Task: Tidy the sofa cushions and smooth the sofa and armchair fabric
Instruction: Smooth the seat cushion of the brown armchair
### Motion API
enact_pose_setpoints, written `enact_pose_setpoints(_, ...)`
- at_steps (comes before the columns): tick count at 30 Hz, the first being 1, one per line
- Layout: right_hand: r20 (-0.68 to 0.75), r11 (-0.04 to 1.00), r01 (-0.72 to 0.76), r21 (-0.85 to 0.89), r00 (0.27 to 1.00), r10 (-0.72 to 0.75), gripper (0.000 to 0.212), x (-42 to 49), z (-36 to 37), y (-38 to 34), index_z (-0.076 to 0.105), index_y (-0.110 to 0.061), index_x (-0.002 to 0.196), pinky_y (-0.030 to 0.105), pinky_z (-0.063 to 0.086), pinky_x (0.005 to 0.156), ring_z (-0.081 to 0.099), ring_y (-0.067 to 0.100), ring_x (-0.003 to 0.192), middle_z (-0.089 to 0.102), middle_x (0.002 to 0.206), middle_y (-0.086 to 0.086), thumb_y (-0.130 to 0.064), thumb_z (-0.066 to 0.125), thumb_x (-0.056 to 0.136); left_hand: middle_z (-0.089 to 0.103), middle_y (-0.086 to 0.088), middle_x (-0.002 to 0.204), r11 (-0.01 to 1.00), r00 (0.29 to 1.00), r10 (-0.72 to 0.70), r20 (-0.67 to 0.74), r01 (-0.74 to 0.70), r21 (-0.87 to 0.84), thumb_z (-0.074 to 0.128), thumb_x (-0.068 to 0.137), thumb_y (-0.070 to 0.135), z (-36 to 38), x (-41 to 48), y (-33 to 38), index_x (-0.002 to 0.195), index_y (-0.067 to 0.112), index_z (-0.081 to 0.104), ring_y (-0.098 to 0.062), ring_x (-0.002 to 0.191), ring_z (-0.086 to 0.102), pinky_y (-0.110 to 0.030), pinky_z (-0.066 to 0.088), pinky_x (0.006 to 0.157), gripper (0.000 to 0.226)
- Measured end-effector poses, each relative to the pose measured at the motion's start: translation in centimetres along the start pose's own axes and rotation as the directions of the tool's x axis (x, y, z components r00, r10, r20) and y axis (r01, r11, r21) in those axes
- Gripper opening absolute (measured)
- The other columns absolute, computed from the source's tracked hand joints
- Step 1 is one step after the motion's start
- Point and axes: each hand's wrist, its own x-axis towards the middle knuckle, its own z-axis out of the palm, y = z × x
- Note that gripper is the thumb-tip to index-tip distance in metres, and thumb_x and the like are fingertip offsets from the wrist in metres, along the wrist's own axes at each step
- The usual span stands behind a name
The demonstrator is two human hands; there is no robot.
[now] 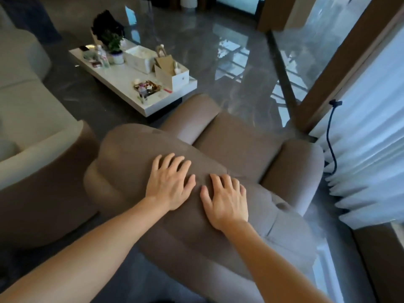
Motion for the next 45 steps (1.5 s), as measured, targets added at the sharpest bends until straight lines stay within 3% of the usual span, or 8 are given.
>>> enact_pose_setpoints(4, -0.001, 0.997, 0.069, 0.046, 0.998, -0.069, 0.052, 0.5, -0.2, 2.0, 0.056, -0.024, 0.121, 0.051, 0.038, 0.099, 0.05, 0.034, 0.11, 0.058, 0.122, 0.007, -0.058, 0.031, 0.092, 0.063, -0.003, 0.122, 1.0, 0.998, -0.017, -0.054, 0.018, 0.012, 0.043, 0.092, 0.045, 0.5, 1.2, 2.7, 0.118, 0.019, 0.061, -0.029, 0.115, 0.051, -0.048, 0.037, 0.099, 0.041)
enact_pose_setpoints(17, 0.042, 0.98, 0.156, 0.124, 0.986, -0.162, 0.055, 0.5, -3.3, 11.5, 0.055, -0.027, 0.131, 0.049, 0.035, 0.109, 0.05, 0.03, 0.12, 0.058, 0.13, 0.004, -0.06, 0.036, 0.092, 0.058, -0.006, 0.129, 0.99, 0.989, -0.141, -0.043, 0.14, -0.012, 0.042, 0.093, 0.042, 1.0, 1.1, 11.9, 0.121, 0.02, 0.058, -0.032, 0.126, 0.046, -0.05, 0.031, 0.104, 0.039)
enact_pose_setpoints(22, 0.147, 0.974, 0.203, 0.103, 0.965, -0.217, 0.059, -0.2, -4.8, 16.3, 0.052, -0.029, 0.137, 0.047, 0.031, 0.113, 0.045, 0.028, 0.128, 0.054, 0.138, 0.001, -0.062, 0.035, 0.092, 0.056, -0.009, 0.133, 0.977, 0.976, -0.21, 0.053, 0.211, -0.015, 0.042, 0.093, 0.041, 0.4, 0.2, 17.2, 0.123, 0.018, 0.057, -0.032, 0.127, 0.045, -0.052, 0.032, 0.104, 0.04)
enact_pose_setpoints(28, 0.139, 0.936, 0.306, 0.173, 0.933, -0.331, 0.049, -1.0, -5.9, 23.0, 0.055, -0.027, 0.133, 0.046, 0.035, 0.11, 0.049, 0.027, 0.123, 0.057, 0.135, 0.002, -0.051, 0.04, 0.094, 0.061, -0.003, 0.128, 0.984, 0.986, -0.149, 0.078, 0.156, -0.09, 0.039, 0.096, 0.032, 1.1, 0.3, 25.7, 0.119, 0.019, 0.062, -0.028, 0.123, 0.05, -0.049, 0.037, 0.102, 0.034)
enact_pose_setpoints(35, 0.126, 0.868, 0.442, 0.226, 0.871, -0.476, 0.046, 0.9, -7.9, 32.9, 0.06, -0.023, 0.13, 0.047, 0.036, 0.11, 0.051, 0.029, 0.121, 0.061, 0.132, 0.005, -0.045, 0.044, 0.094, 0.061, -0.001, 0.125, 0.949, 0.95, -0.31, 0.044, 0.312, -0.048, 0.041, 0.095, 0.029, 2.4, 2.7, 36.1, 0.115, 0.02, 0.062, -0.028, 0.12, 0.05, -0.047, 0.037, 0.1, 0.03)
enact_pose_setpoints(41, 0.175, 0.813, 0.528, 0.245, 0.801, -0.572, 0.047, 4.1, -10.8, 41.4, 0.063, -0.023, 0.129, 0.044, 0.035, 0.112, 0.052, 0.026, 0.124, 0.062, 0.134, 0.002, -0.046, 0.047, 0.092, 0.061, 0.0, 0.12, 0.874, 0.879, -0.473, 0.063, 0.477, -0.095, 0.046, 0.088, 0.032, 3.0, 6.4, 45.0, 0.106, 0.025, 0.061, -0.027, 0.115, 0.051, -0.046, 0.037, 0.097, 0.025)
enact_pose_setpoints(45, 0.146, 0.802, 0.547, 0.24, 0.796, -0.587, 0.042, 7.0, -12.1, 46.2, 0.067, -0.021, 0.125, 0.039, 0.039, 0.11, 0.054, 0.021, 0.123, 0.067, 0.128, -0.002, -0.039, 0.051, 0.091, 0.062, 0.003, 0.114, 0.873, 0.896, -0.438, 0.068, 0.443, -0.204, 0.045, 0.085, 0.033, 3.7, 9.7, 49.4, 0.102, 0.027, 0.06, -0.025, 0.109, 0.053, -0.044, 0.039, 0.093, 0.023)
